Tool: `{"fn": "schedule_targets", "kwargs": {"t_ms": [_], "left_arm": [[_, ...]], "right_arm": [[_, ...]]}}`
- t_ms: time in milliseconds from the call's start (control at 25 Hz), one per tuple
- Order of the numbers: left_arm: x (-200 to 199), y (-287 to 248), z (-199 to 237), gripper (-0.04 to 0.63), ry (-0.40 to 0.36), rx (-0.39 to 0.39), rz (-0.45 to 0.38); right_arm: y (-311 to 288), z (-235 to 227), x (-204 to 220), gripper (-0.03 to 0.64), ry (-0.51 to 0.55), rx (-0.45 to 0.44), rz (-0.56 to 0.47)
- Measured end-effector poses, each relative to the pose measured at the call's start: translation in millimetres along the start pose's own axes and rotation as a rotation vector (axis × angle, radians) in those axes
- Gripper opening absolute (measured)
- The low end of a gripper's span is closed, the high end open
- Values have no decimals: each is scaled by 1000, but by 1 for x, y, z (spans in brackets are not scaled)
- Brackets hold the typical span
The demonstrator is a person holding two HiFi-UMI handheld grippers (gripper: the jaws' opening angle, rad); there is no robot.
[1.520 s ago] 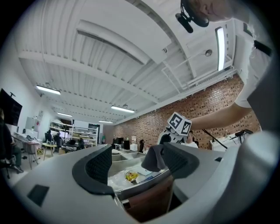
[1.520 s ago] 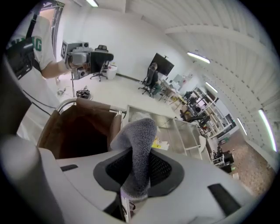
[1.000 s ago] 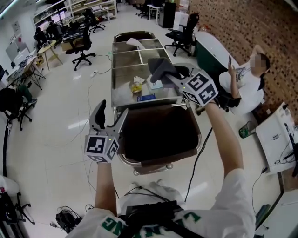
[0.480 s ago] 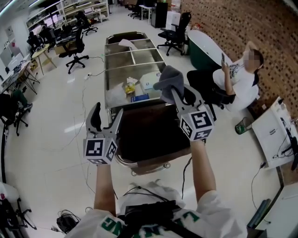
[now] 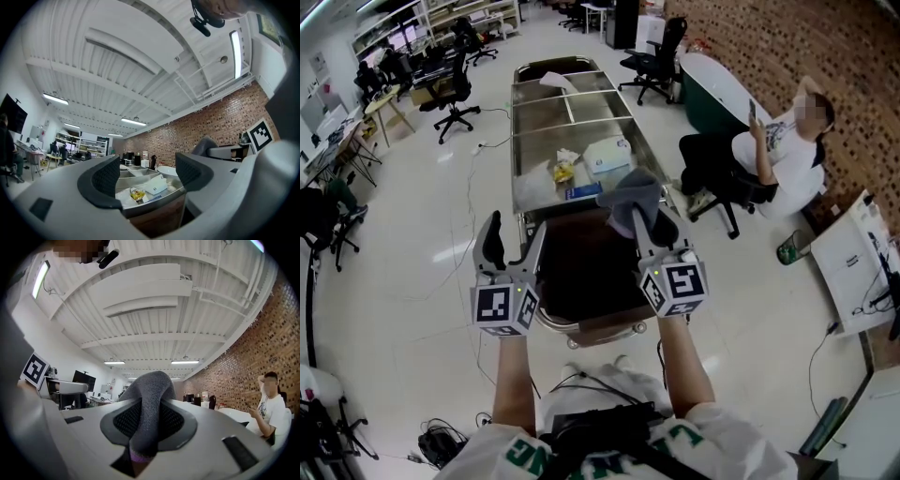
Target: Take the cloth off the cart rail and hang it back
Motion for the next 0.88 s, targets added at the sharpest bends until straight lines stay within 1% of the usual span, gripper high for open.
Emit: {"fn": "schedule_targets", "kwargs": {"t_ms": [160, 320, 480, 720, 880], "left_arm": [[6, 5, 4, 357, 7, -13, 9], [12, 8, 5, 357, 20, -21, 20], [14, 9, 7, 353, 16, -26, 24], [15, 11, 13, 344, -25, -55, 42], [14, 15, 20, 342, -5, -67, 23]], "right_arm": [[5, 9, 13, 106, -32, -2, 16], [8, 13, 19, 106, 2, 2, 29], [7, 14, 19, 106, 9, -4, 30], [2, 20, 25, 106, 28, -38, 61], [-3, 29, 25, 106, 34, -73, 65]]}}
Point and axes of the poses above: the fingertips, and each gripper's own axes: y backward along the fingers, z to its left, x out of its underside, the point moved 2 cm from there along y, backward along the fingers, and after that the axes turned 10 degrees about x, right-handed, at the moved point
